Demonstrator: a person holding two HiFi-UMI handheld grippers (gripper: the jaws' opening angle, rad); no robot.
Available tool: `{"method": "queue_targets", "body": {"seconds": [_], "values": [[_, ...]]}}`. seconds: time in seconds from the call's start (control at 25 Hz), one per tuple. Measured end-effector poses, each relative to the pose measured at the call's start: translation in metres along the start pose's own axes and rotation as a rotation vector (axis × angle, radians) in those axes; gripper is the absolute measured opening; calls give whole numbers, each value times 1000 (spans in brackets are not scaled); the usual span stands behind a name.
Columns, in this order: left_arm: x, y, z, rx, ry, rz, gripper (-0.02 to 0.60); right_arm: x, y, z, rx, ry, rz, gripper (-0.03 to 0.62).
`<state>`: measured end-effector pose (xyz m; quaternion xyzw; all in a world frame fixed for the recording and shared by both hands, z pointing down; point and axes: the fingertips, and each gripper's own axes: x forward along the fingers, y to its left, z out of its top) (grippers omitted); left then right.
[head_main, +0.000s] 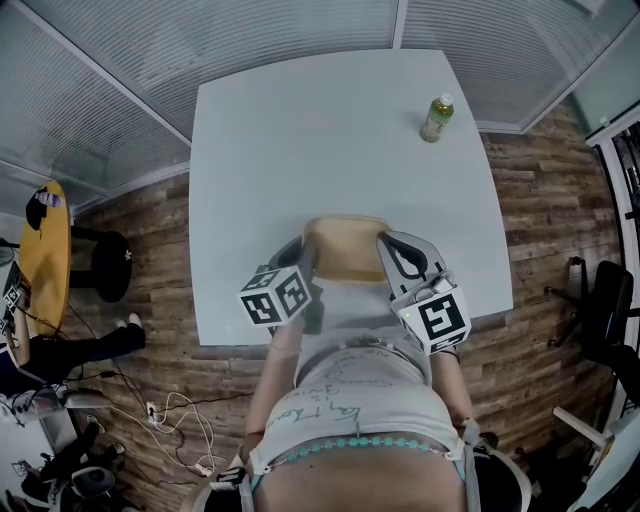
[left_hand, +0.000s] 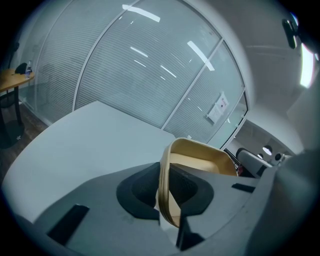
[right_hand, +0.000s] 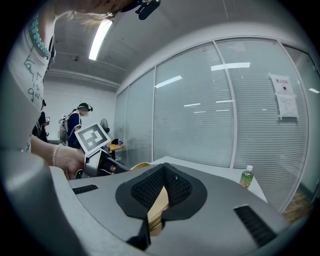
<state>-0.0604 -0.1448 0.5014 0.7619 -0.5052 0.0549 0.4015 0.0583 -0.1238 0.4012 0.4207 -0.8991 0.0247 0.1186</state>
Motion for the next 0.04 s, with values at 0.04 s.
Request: {"method": "queue_targets", "body": {"seconds": [0.04], "values": [[0, 1, 0, -1, 0, 0, 29, 1, 1, 0, 1, 1, 1, -6]]}}
